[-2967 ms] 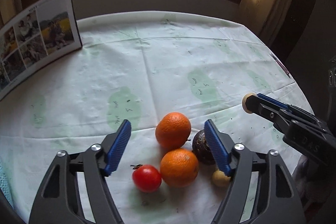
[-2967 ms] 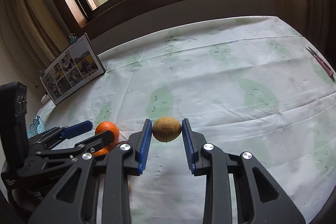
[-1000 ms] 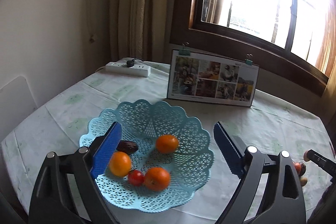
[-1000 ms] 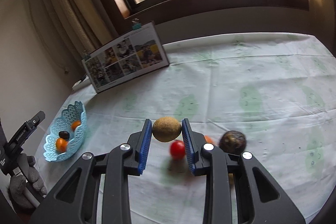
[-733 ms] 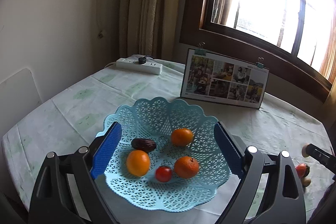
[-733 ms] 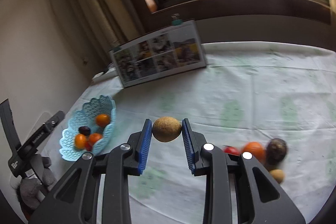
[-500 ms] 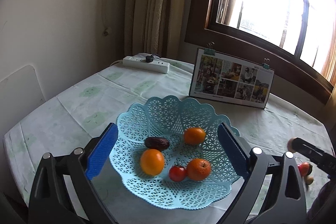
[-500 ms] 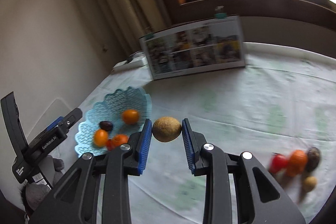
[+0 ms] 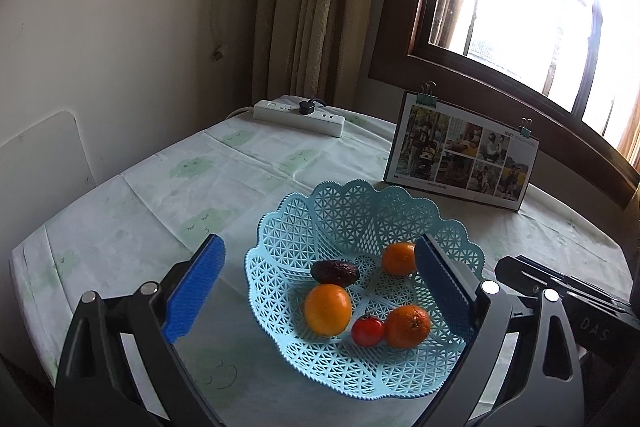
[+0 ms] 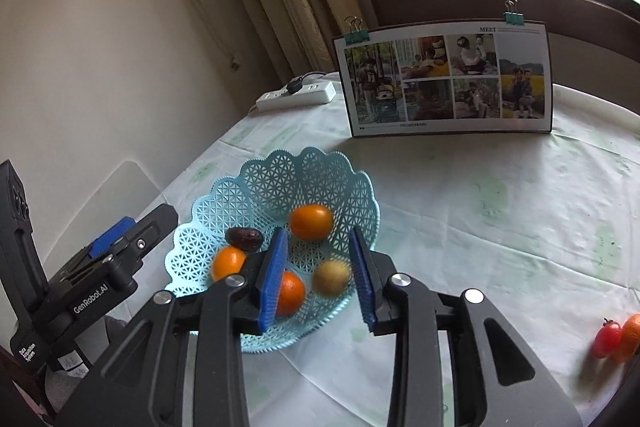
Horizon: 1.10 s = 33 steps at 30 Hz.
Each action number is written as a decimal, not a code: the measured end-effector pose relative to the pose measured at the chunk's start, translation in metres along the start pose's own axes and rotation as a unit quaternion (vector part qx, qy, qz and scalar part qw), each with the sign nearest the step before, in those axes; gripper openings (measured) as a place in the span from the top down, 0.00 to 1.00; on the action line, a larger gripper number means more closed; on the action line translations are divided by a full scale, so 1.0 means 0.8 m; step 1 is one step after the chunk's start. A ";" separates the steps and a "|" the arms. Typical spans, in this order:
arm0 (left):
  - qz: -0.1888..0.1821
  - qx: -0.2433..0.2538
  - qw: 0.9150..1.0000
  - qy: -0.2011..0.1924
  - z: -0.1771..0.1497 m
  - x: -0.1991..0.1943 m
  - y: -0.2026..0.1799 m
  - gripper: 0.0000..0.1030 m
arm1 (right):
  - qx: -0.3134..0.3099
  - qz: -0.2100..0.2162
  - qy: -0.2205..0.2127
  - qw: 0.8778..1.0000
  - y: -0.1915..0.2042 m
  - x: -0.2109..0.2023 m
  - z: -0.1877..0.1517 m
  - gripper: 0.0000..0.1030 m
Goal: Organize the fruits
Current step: 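Lower the kiwi into the blue basket and open the right tool, then move the left tool to the red cherry tomato while the right tool approaches the small yellow fruit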
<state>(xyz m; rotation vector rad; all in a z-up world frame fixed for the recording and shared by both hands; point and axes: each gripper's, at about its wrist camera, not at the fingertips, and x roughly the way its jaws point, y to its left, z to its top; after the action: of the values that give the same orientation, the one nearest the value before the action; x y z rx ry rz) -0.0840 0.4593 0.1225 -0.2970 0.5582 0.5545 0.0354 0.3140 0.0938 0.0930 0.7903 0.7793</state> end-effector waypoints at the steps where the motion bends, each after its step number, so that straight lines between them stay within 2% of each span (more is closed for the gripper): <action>1: -0.001 -0.001 1.000 -0.001 0.001 0.000 0.000 0.06 | 0.002 -0.003 -0.002 1.000 -0.001 -0.001 0.000 0.62; 11: -0.023 0.012 1.000 0.003 -0.004 -0.002 -0.025 0.06 | 0.029 -0.039 0.001 0.999 -0.044 -0.022 -0.019 0.62; 20: -0.047 0.038 0.998 0.006 -0.010 -0.010 -0.067 0.06 | 0.058 -0.078 -0.018 0.995 -0.094 -0.070 -0.038 0.61; 26: -0.063 0.055 0.997 0.007 -0.015 -0.017 -0.097 0.06 | 0.086 -0.119 -0.028 0.989 -0.146 -0.114 -0.058 0.58; 33: -0.083 0.082 0.993 0.010 -0.026 -0.025 -0.136 0.06 | 0.097 -0.211 -0.020 0.973 -0.214 -0.170 -0.102 0.58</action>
<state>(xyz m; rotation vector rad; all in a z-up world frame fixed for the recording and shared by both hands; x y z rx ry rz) -0.0448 0.3544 0.1299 -0.1911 0.5897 0.3417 0.0221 0.0841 0.0572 0.1098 0.8114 0.2969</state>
